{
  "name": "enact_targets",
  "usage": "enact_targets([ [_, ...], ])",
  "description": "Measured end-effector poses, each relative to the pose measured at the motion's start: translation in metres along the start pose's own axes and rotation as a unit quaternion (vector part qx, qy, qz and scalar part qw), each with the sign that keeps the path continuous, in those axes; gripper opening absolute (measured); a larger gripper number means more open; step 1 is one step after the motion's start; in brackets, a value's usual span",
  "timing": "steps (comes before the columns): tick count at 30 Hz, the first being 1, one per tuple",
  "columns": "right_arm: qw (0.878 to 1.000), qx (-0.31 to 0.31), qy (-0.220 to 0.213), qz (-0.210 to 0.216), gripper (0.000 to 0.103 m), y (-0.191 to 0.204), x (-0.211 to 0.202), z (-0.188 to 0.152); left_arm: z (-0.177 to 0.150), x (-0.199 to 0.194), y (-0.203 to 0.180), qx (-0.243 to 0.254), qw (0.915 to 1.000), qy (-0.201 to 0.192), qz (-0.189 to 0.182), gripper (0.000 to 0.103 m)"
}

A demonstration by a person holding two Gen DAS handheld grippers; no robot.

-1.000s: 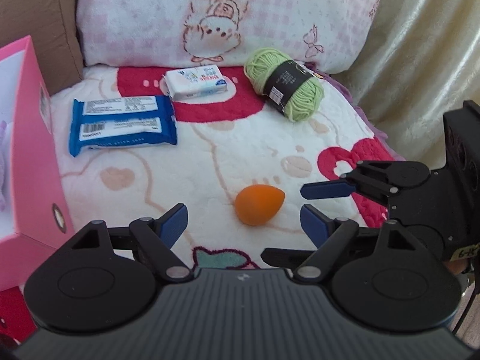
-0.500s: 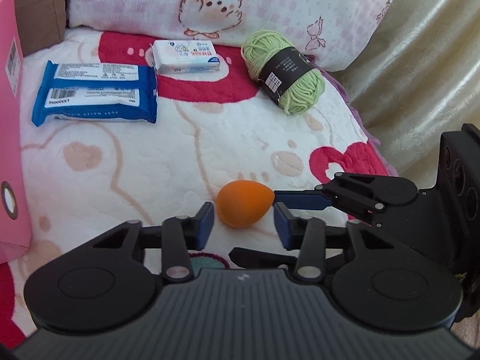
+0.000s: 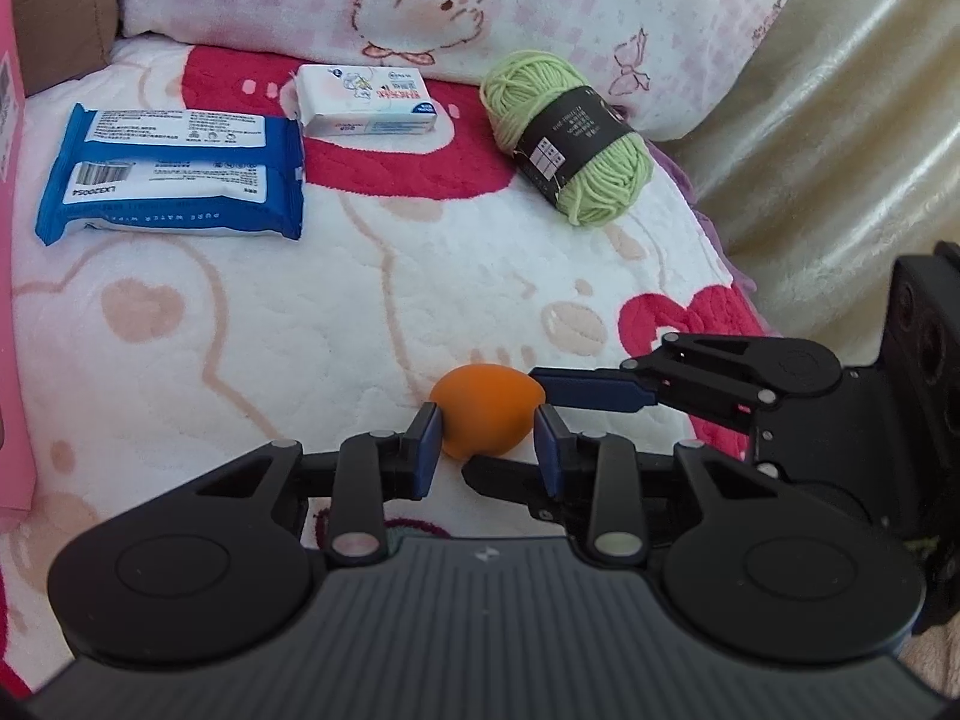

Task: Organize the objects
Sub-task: 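Close the left tool on the orange makeup sponge, then lift the held sponge with the left tool toward the pink box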

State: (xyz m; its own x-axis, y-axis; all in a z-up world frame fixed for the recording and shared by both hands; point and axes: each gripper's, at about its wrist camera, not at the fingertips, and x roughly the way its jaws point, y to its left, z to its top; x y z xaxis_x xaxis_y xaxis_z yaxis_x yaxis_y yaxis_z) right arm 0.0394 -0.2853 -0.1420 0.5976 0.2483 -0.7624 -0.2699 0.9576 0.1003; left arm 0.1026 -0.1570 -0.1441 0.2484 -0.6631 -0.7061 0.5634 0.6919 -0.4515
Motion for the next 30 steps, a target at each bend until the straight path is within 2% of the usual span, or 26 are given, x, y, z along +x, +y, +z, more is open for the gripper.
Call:
enact_targets([
  [2, 1.0, 0.004, 0.001, -0.002, 0.054, 0.0, 0.003, -0.002, 0.0, 0.004, 0.001, 0.002, 1.0, 0.004, 0.008, 0.032],
  [17, 0.999, -0.042, -0.005, -0.014, 0.052, 0.021, -0.002, 0.0, -0.004, -0.002, 0.006, -0.005, 0.9999, 0.009, -0.007, 0.032],
  [30, 0.999, -0.052, 0.002, 0.003, 0.052, 0.034, -0.008, 0.002, -0.01, -0.018, 0.006, -0.011, 0.9998, 0.015, -0.007, 0.033],
])
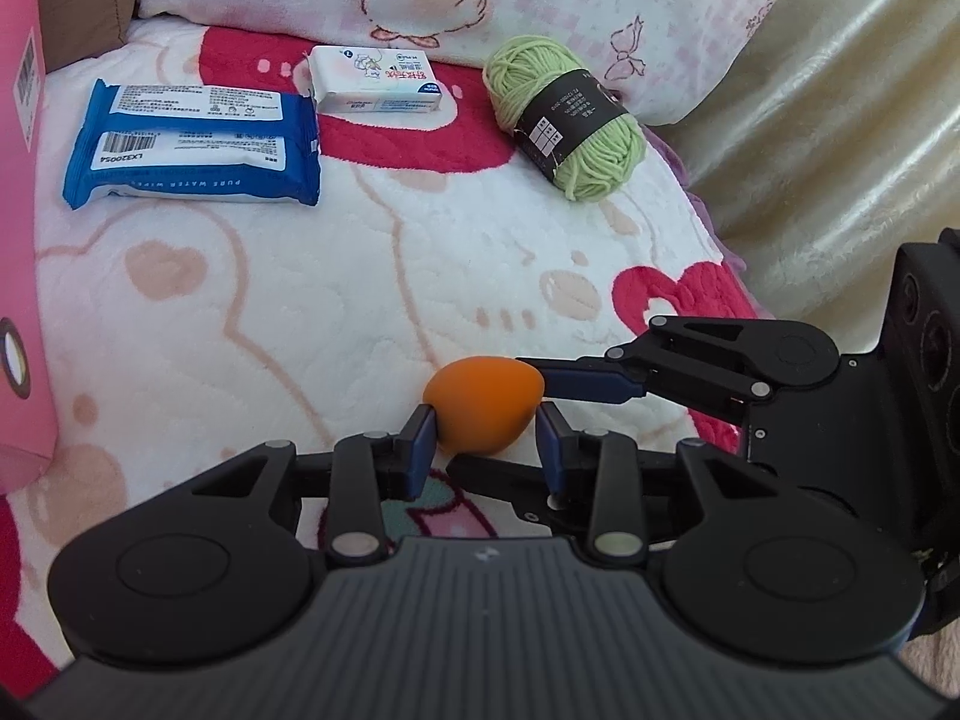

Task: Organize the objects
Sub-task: 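Lift the held sponge with the left tool toward the pink box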

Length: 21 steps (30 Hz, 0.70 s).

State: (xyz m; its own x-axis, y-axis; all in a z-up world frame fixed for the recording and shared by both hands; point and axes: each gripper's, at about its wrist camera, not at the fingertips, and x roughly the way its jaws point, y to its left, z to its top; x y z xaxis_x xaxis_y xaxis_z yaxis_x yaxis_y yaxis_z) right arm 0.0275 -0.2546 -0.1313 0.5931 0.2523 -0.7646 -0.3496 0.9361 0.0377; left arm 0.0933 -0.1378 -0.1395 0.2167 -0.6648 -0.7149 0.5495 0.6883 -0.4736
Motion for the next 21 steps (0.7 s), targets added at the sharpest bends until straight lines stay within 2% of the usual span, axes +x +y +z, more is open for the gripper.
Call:
enact_targets([
  [21, 0.999, -0.031, 0.0, 0.034, 0.06, 0.039, -0.022, 0.007, -0.022, -0.055, -0.006, 0.046, 0.9989, -0.01, -0.004, 0.036],
])
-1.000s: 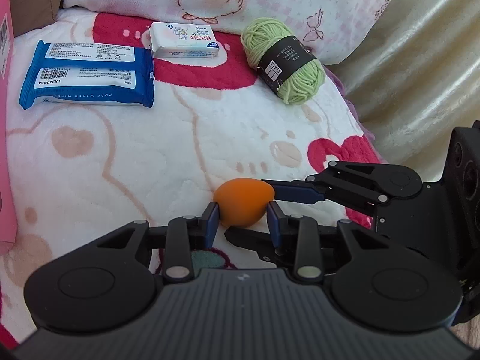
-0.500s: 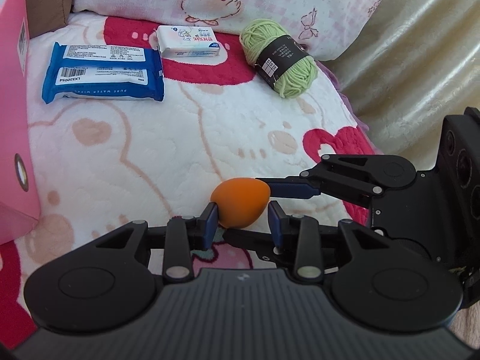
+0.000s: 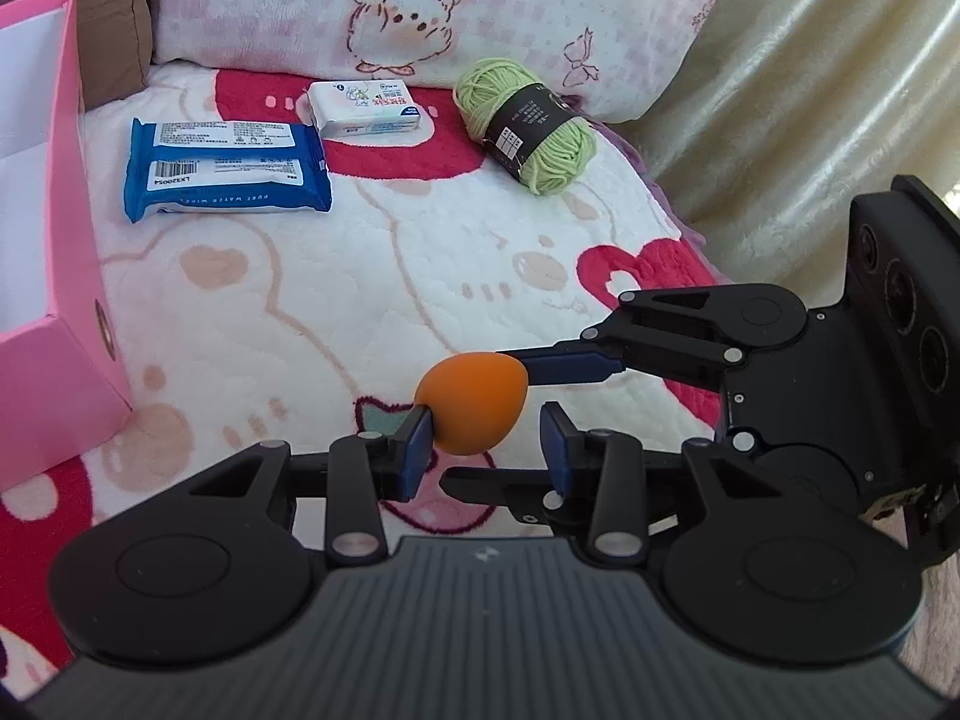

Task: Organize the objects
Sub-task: 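Lift the held sponge with the left tool toward the pink box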

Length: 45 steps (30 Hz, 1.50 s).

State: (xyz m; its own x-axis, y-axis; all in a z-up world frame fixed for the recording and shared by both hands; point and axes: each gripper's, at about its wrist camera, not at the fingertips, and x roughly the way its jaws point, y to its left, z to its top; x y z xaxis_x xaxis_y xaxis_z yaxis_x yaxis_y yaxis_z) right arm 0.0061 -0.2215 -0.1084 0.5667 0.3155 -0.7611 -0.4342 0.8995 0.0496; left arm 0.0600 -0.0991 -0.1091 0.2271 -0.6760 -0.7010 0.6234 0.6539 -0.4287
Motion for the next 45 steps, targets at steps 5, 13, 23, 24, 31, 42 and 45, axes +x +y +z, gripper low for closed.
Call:
enact_targets([
  [5, 1.0, -0.006, 0.0, 0.005, 0.063, 0.013, -0.006, 0.002, -0.004, -0.012, -0.002, 0.002, 1.0, 0.006, -0.005, 0.042],
  [13, 1.0, -0.01, -0.007, 0.006, 0.065, 0.027, -0.019, 0.007, -0.012, -0.03, -0.004, -0.011, 0.9997, -0.001, -0.02, 0.047],
  [23, 0.999, -0.017, -0.03, 0.001, 0.07, 0.043, -0.036, 0.014, -0.018, -0.057, -0.007, -0.025, 0.9989, -0.02, -0.035, 0.039],
  [24, 0.999, -0.019, -0.032, 0.0, 0.07, 0.046, -0.038, 0.015, -0.019, -0.06, -0.007, -0.025, 0.9988, -0.021, -0.035, 0.039],
  [31, 0.996, -0.067, -0.054, -0.016, 0.07, 0.073, -0.055, 0.021, -0.025, -0.086, -0.009, -0.022, 0.9987, -0.033, -0.031, 0.039],
  [42, 0.994, -0.065, -0.086, 0.0, 0.073, 0.11, -0.075, 0.05, -0.023, -0.142, -0.014, -0.019, 0.9983, -0.053, 0.013, 0.039],
  [45, 0.995, -0.051, -0.089, 0.021, 0.073, 0.115, -0.076, 0.062, -0.021, -0.164, -0.013, -0.017, 0.9977, -0.058, 0.03, 0.038],
])
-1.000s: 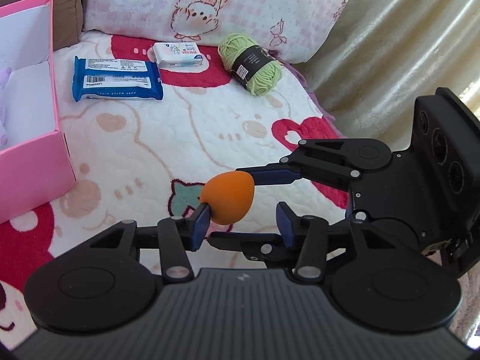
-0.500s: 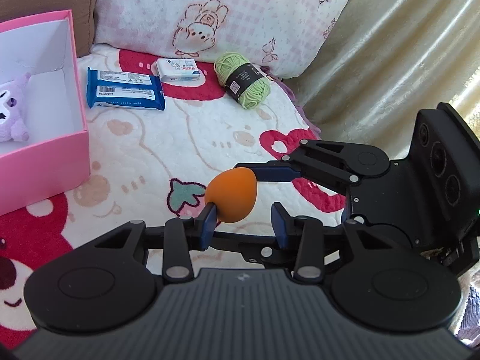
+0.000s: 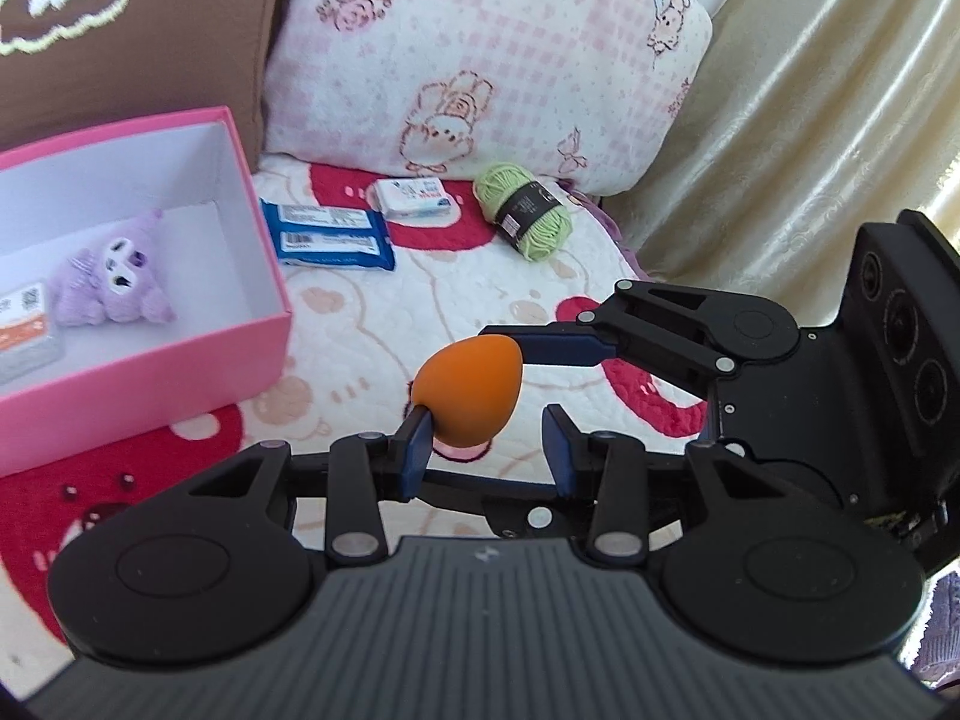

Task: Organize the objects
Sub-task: 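Lift the held sponge with the left tool toward the pink box, then lower the orange sponge into the pink box with the left tool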

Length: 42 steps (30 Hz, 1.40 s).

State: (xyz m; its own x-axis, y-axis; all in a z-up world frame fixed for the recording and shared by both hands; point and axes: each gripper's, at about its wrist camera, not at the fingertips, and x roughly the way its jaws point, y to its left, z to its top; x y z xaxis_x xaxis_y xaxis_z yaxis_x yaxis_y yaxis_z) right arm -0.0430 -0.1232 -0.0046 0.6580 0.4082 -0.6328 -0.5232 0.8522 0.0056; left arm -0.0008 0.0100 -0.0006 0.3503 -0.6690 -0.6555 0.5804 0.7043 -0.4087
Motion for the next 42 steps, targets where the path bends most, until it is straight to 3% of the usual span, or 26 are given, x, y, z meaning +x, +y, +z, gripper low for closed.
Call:
enact_targets([
  [10, 0.999, 0.025, -0.011, 0.044, 0.068, 0.017, 0.028, 0.04, 0.026, -0.053, 0.029, -0.036, 0.9988, 0.004, 0.034, 0.037],
  [19, 0.997, 0.0, -0.025, 0.068, 0.061, 0.036, 0.056, 0.076, 0.054, -0.072, 0.062, -0.047, 0.9934, 0.025, 0.101, 0.037],
  [25, 0.996, 0.027, -0.034, 0.082, 0.053, 0.036, 0.075, 0.095, 0.055, -0.085, 0.082, -0.061, 0.9905, -0.019, 0.121, 0.039],
  [32, 0.996, 0.031, -0.033, 0.078, 0.051, 0.035, 0.105, 0.111, 0.067, -0.082, 0.116, -0.089, 0.9879, -0.031, 0.123, 0.04],
  [42, 0.996, 0.043, 0.005, 0.072, 0.049, 0.034, 0.179, 0.139, 0.091, -0.051, 0.179, -0.12, 0.9798, -0.006, 0.16, 0.04],
])
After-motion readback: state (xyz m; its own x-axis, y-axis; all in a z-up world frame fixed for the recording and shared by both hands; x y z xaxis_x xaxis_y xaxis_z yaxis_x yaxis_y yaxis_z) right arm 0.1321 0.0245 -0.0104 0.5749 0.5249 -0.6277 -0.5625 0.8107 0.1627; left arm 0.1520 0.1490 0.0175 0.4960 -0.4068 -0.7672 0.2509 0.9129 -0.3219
